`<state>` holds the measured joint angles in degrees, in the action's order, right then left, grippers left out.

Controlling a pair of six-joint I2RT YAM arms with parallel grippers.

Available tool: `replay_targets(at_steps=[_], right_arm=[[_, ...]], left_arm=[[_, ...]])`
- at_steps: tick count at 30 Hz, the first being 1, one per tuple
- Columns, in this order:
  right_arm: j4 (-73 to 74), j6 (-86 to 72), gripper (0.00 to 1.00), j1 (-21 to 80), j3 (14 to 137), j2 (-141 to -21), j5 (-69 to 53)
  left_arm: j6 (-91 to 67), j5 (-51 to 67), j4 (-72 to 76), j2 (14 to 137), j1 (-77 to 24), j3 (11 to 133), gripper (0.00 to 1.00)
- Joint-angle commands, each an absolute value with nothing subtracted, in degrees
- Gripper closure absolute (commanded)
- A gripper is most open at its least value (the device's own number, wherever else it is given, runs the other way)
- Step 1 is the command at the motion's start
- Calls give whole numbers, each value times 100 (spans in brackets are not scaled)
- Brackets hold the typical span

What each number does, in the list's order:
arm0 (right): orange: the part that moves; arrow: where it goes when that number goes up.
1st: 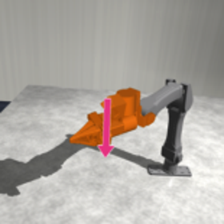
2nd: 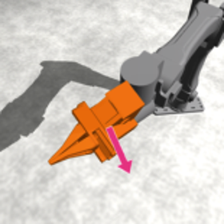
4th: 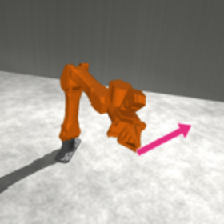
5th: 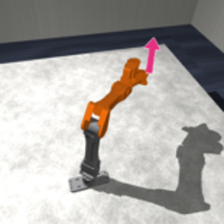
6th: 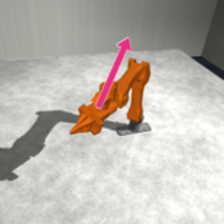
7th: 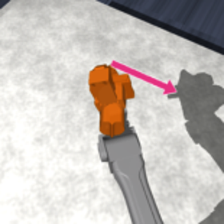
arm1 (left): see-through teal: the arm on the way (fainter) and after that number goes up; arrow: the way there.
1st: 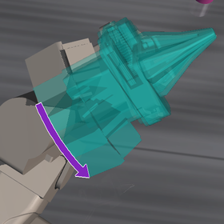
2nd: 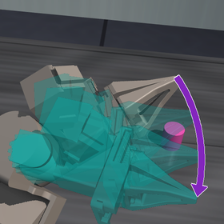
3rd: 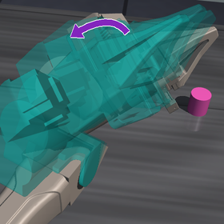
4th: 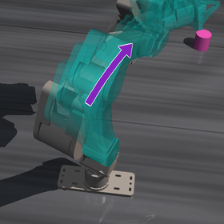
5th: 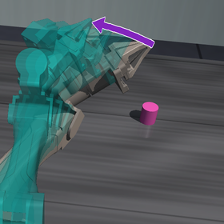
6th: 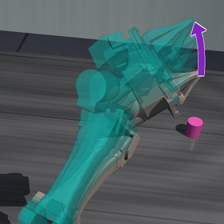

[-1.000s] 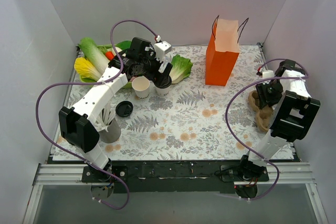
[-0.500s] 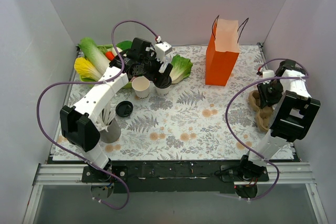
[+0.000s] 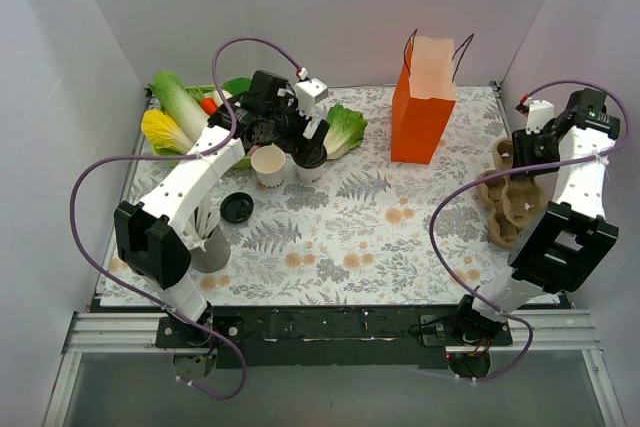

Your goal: Pack the takeout coffee

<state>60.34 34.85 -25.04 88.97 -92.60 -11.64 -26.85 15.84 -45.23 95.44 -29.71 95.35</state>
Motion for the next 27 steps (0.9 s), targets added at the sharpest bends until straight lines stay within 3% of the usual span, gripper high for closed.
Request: replay_targets(at_steps=[1, 6, 16, 27], right_arm=[[6380, 3296, 99, -2470, 9227, -8957, -1880], [6942, 3769, 99, -1917, 9230, -8790, -2126], [6689, 3806, 99, -238, 7042, -8112, -2470], [5556, 3385, 99, -430, 5353, -8130, -786]], left_arm=[[-2707, 1687, -4597, 9554, -2971, 9835, 2], [-2742, 1679, -4579, 9554, -2962, 9861, 2], [-2602, 1362, -4658, 9396, -2962, 9879, 2], [-2487, 1099, -4728, 9123, -2979, 9686, 2]])
